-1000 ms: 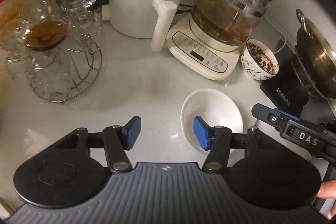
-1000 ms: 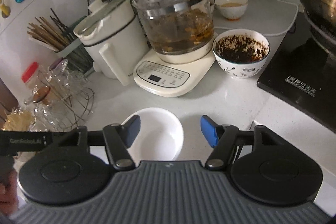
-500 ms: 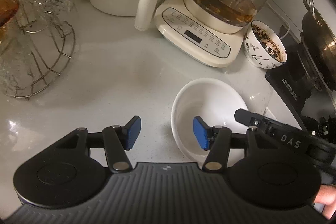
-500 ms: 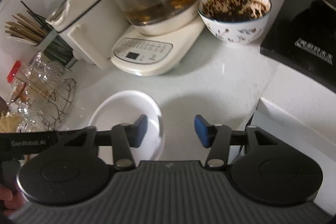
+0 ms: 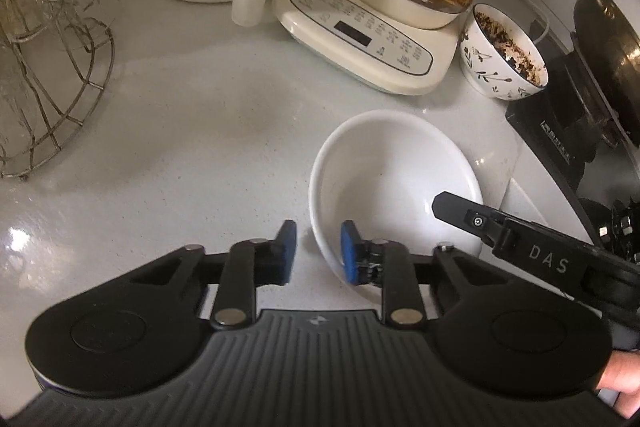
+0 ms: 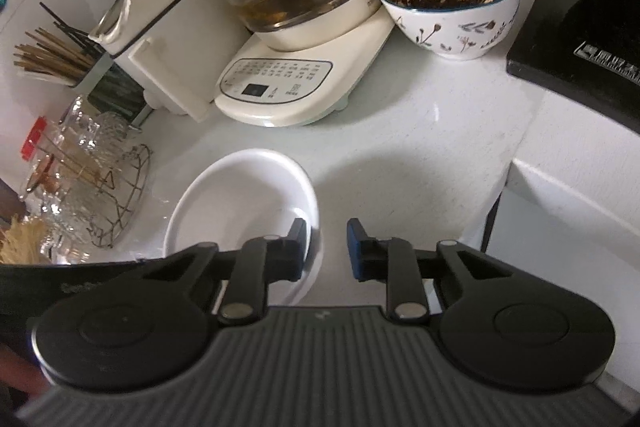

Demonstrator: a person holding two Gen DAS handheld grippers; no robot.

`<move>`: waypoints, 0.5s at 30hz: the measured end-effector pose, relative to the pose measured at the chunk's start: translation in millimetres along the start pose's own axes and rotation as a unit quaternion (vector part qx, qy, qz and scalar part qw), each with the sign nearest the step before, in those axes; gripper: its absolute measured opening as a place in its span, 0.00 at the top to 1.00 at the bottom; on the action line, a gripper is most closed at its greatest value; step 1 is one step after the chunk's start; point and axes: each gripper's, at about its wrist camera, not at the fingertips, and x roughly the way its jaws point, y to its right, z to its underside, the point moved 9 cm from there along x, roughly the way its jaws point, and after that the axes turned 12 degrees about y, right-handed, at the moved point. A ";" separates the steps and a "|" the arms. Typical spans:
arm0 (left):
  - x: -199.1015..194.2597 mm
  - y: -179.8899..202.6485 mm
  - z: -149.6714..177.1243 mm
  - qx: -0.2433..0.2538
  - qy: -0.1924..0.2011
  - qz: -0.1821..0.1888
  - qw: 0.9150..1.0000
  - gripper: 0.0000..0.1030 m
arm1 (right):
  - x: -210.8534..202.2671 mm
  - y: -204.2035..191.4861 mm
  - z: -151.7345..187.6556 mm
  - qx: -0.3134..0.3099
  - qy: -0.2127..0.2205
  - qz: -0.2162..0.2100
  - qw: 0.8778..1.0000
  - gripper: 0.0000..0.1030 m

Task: Organize plates and bowls
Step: 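Grasp the rim of the white ceramic bowl with the left gripper, then lift the white ceramic bowl and carry it over the bowl stack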

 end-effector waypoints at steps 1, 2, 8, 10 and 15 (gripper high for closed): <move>0.1 0.8 -0.3 0.000 0.002 0.002 1.000 0.80 | -0.2 -1.8 -0.1 -0.004 0.001 -0.002 1.000 0.81; 0.2 2.0 -0.9 0.001 0.002 0.003 1.000 0.82 | -0.1 -3.2 0.0 -0.007 0.001 -0.003 1.000 0.82; -1.2 4.2 -3.5 -0.003 0.006 0.005 1.000 0.86 | -0.3 -5.5 1.1 -0.011 -0.002 -0.008 1.000 0.89; -2.0 4.2 -3.6 -0.004 0.005 0.005 1.000 0.87 | -0.7 -5.3 1.6 -0.009 -0.005 -0.010 1.000 0.89; -8.2 3.7 -4.5 -0.009 0.006 0.003 1.000 0.87 | -4.1 -7.7 2.2 -0.011 -0.007 -0.013 1.000 0.89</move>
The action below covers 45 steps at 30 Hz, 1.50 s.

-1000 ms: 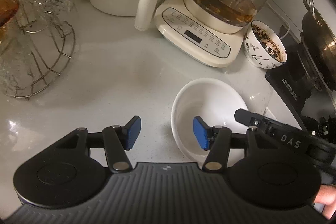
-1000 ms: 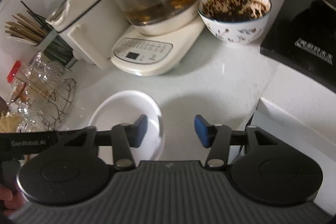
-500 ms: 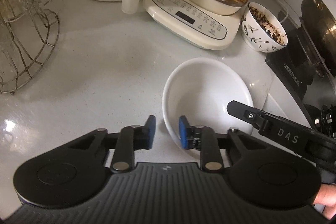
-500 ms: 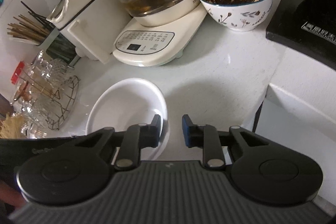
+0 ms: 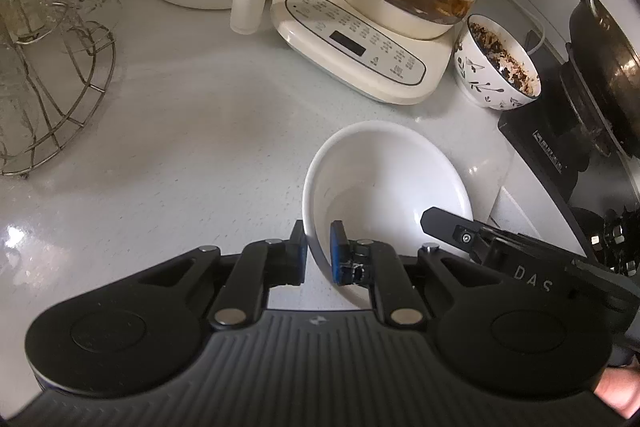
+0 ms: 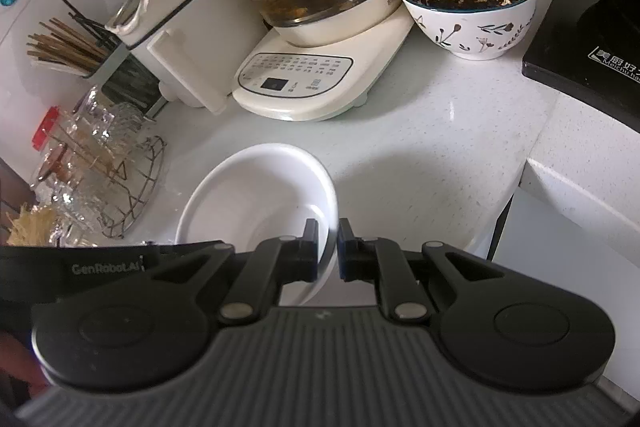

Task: Organize plates and bowls
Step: 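Lift the white ceramic bowl and carry it over the bowl stack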

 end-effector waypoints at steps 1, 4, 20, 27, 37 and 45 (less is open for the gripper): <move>-1.3 -0.1 -0.2 -0.001 0.000 0.000 1.000 0.87 | -0.9 -0.4 -0.1 0.001 0.000 0.000 1.000 0.89; -6.5 0.6 -0.7 -0.001 0.000 0.002 1.000 0.87 | -5.6 -1.5 -0.8 0.006 0.003 -0.001 1.000 0.88; -51.8 13.0 -12.4 -0.002 0.018 0.007 1.000 0.87 | -44.4 -18.5 -19.5 0.005 0.020 -0.001 1.000 0.88; -80.7 14.0 -15.7 0.013 0.025 0.002 1.000 0.87 | -63.3 -37.4 -22.2 -0.007 0.020 -0.009 1.000 0.88; -110.7 6.2 -10.4 -0.013 0.031 0.011 0.999 0.87 | -83.4 -55.6 -27.0 -0.022 0.026 -0.024 0.999 0.87; -131.1 -3.4 -1.9 -0.037 0.035 0.004 0.999 0.87 | -91.1 -71.0 -24.4 -0.032 0.018 -0.036 0.999 0.86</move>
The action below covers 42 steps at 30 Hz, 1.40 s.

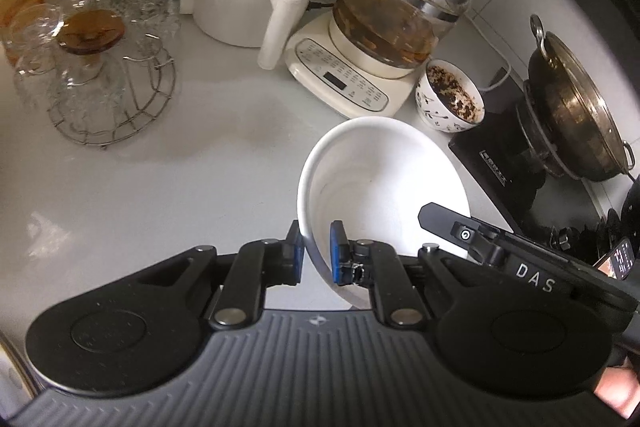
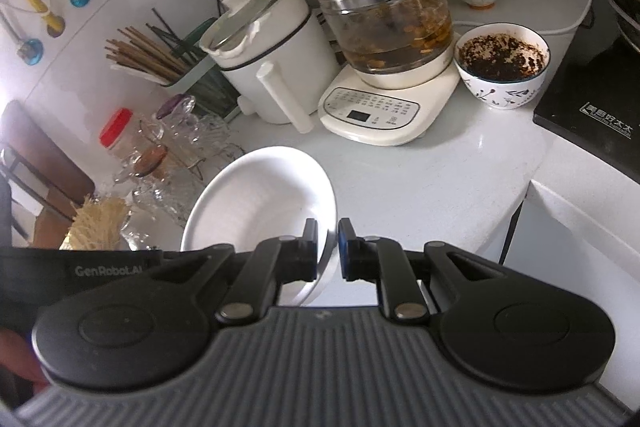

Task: Organize plates and bowls
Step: 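Lift the white ceramic bowl and carry it over the bowl stack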

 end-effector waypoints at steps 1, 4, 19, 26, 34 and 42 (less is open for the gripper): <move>-2.8 -2.2 -0.5 -0.003 0.003 -0.003 1.000 0.87 | -0.4 -3.1 0.7 -0.001 -0.001 -0.003 1.000 0.86; -13.1 -10.0 -2.1 -0.012 0.017 -0.014 1.000 0.87 | -0.1 -13.6 1.7 -0.011 -0.006 -0.017 1.000 0.86; -66.8 -51.5 10.7 -0.074 0.066 -0.082 0.992 0.87 | 2.8 -65.3 16.3 -0.069 -0.041 -0.098 0.992 0.86; -90.7 -69.7 26.7 -0.105 0.079 -0.106 0.986 0.87 | 0.1 -89.5 30.4 -0.085 -0.058 -0.126 0.987 0.86; -118.0 -91.5 39.6 -0.135 0.096 -0.109 0.980 0.87 | -2.7 -120.4 35.9 -0.119 -0.059 -0.147 0.980 0.86; -151.0 -116.8 45.7 -0.145 0.109 -0.112 0.977 0.86 | -9.1 -154.8 49.2 -0.130 -0.056 -0.169 0.976 0.86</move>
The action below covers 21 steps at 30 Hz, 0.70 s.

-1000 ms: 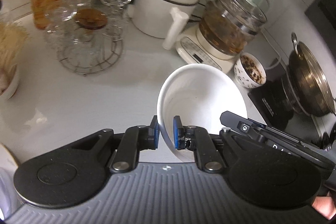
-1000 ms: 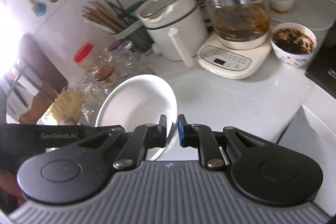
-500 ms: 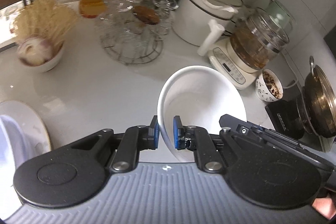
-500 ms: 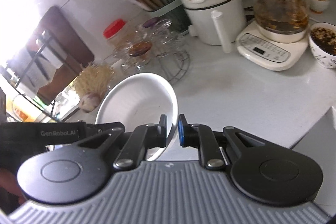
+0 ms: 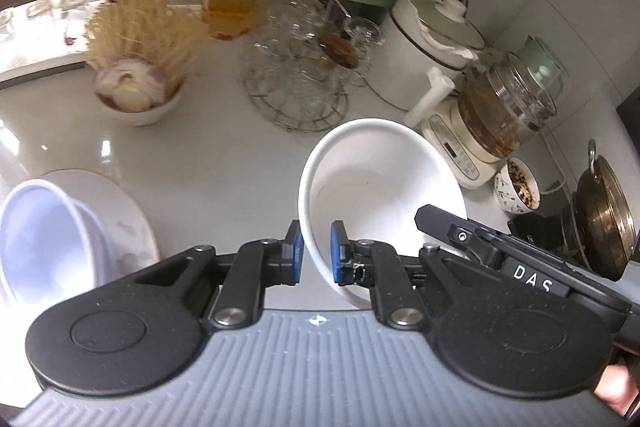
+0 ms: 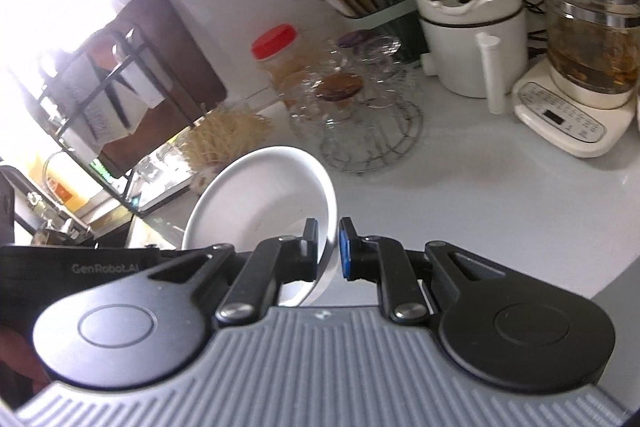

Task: Organize plates and bowls
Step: 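Lift the white ceramic bowl and carry it over the bowl stack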

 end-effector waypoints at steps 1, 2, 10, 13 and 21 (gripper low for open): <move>-2.8 -4.8 -1.4 0.000 0.002 -0.001 1.000 0.86 | 1.5 -6.0 0.3 -0.005 0.001 -0.002 1.000 0.86; -5.6 -9.7 -3.0 -0.001 0.003 -0.003 1.000 0.86 | 2.8 -11.5 -0.3 -0.008 0.002 -0.005 1.000 0.86; -32.0 -50.4 -17.6 -0.007 0.025 -0.021 0.999 0.86 | 16.2 -53.9 2.6 -0.011 -0.003 -0.031 0.999 0.86; -42.3 -65.4 -22.8 -0.013 0.034 -0.027 0.999 0.86 | 21.3 -69.6 4.0 -0.019 -0.003 -0.043 0.999 0.86; -60.1 -99.5 -26.5 -0.023 0.043 -0.044 0.998 0.86 | 32.9 -104.3 15.1 -0.027 -0.004 -0.061 0.998 0.85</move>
